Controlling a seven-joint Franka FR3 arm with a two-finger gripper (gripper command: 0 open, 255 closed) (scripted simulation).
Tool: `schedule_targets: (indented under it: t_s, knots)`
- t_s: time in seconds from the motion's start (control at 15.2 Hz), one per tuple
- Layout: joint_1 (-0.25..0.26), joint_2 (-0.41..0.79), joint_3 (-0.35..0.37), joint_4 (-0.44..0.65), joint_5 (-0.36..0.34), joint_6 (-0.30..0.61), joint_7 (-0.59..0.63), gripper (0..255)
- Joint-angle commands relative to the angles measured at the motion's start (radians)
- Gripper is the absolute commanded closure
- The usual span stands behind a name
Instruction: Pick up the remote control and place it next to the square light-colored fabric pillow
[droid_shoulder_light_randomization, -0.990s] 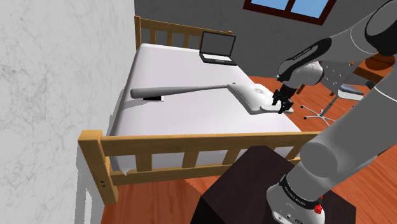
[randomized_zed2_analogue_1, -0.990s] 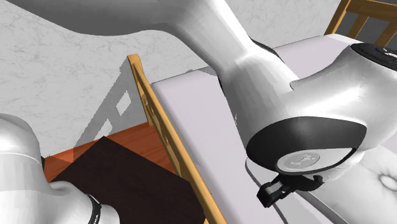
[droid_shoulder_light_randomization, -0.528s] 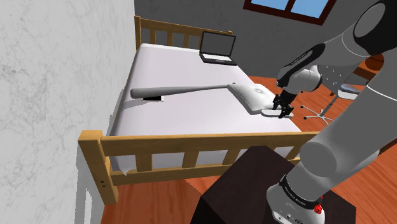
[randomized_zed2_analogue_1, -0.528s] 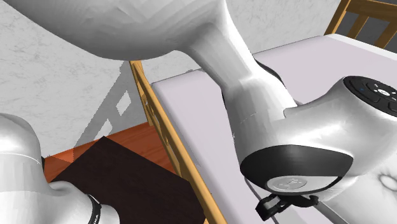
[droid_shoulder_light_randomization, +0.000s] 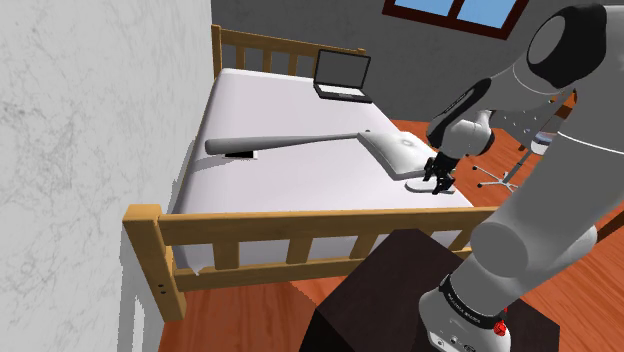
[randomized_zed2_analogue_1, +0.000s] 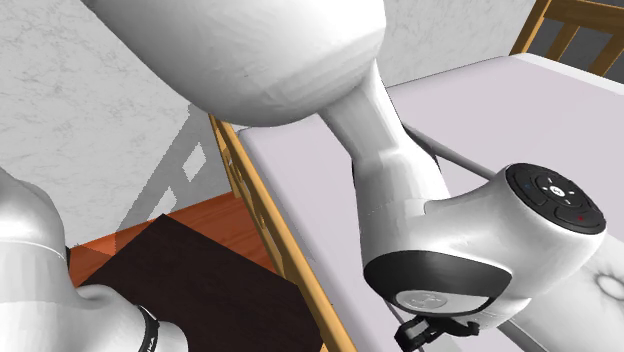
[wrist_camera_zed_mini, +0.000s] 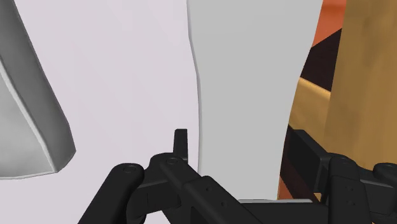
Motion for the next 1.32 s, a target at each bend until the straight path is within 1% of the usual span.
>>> schedule_targets:
  t_s: [0.0, 0.53, 0.92, 1.25]
  knots:
    - [-0.009, 0.030, 0.012, 0.001, 0.035, 0.024, -0.027, 255]
    - [-0.064, 0.150, 0.092, 0.013, 0.175, 0.116, -0.128, 255]
    - [-0.121, 0.239, 0.167, 0.033, 0.267, 0.179, -0.195, 255]
    - [-0.173, 0.312, 0.233, 0.057, 0.330, 0.230, -0.245, 255]
